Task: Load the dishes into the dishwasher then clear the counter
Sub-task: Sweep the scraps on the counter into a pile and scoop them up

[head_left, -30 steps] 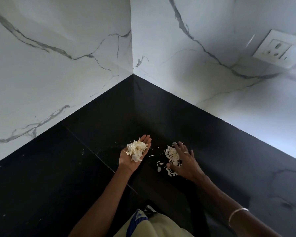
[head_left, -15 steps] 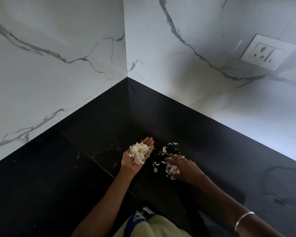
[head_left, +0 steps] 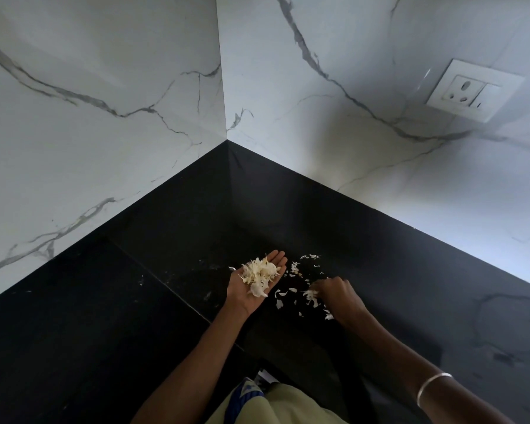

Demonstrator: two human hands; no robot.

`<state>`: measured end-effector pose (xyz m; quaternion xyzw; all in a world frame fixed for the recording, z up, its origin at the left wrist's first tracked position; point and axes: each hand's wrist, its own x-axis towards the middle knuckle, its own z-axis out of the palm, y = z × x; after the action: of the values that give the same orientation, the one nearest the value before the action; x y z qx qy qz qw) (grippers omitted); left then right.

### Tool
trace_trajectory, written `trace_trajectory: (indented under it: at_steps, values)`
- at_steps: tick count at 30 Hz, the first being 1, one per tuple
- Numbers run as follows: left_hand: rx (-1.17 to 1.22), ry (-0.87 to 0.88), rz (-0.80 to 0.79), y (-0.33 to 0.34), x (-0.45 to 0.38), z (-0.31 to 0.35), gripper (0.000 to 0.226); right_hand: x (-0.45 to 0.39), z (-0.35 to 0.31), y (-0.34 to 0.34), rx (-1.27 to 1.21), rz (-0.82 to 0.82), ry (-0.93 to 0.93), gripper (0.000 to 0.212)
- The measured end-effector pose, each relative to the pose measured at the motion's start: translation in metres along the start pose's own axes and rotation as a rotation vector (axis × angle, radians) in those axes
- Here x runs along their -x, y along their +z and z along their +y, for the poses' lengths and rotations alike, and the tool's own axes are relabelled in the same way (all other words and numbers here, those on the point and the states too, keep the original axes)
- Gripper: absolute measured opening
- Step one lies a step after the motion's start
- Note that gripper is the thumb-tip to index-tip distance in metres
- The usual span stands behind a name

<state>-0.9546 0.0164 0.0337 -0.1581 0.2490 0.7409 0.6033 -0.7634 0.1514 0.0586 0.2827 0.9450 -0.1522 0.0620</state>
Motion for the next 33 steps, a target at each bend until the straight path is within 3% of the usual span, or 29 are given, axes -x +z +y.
trace_trajectory:
  at_steps: [7, 15, 24, 33]
  values:
    - [0.004, -0.025, -0.023, 0.003, -0.004, -0.008, 0.059, -0.007, -0.008, -0.028, -0.25, 0.172, 0.012, 0.018]
    - [0.017, -0.009, -0.053, 0.014, 0.0, -0.019, 0.049, -0.024, -0.056, -0.053, -0.392, 0.286, -0.159, 0.02]
    - [0.109, -0.052, -0.08, 0.018, 0.004, -0.021, 0.046, -0.046, -0.062, -0.04, -0.343, 0.115, -0.16, 0.023]
    - [0.068, -0.009, -0.003, 0.016, 0.005, -0.022, 0.039, -0.054, -0.059, -0.045, -0.329, -0.055, -0.167, 0.033]
